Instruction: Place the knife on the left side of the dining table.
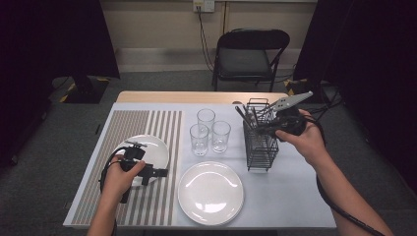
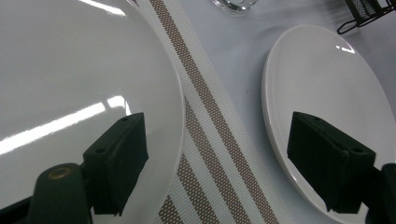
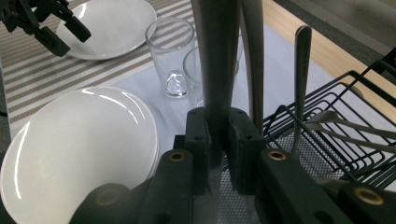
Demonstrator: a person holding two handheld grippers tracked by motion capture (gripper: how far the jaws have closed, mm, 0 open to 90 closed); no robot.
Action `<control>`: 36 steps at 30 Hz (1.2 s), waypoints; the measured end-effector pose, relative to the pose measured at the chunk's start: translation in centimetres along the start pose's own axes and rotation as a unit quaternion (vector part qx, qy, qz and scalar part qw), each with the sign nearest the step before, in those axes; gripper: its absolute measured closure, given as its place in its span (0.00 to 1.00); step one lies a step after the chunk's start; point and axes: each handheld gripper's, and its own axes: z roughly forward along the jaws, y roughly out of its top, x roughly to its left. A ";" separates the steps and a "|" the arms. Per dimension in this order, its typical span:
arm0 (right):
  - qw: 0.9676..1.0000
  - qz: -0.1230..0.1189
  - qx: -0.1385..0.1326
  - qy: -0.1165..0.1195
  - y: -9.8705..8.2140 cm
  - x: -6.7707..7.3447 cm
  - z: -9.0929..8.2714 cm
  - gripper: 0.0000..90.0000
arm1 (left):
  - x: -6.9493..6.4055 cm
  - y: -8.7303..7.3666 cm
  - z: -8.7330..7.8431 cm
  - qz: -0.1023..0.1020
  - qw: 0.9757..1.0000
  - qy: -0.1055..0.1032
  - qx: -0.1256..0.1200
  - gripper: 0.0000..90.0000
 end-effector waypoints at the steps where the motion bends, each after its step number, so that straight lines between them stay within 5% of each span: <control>1: 1.000 -0.001 -0.002 -0.003 0.1 0.0 -0.1 0.90 | 0.0 0.0 0.0 -0.002 1.000 0.000 -0.002 0.22; 36: 1.000 -0.011 -0.026 -0.005 4.4 0.5 -2.6 0.90 | 0.0 0.0 0.1 -0.004 1.000 -0.006 0.000 0.22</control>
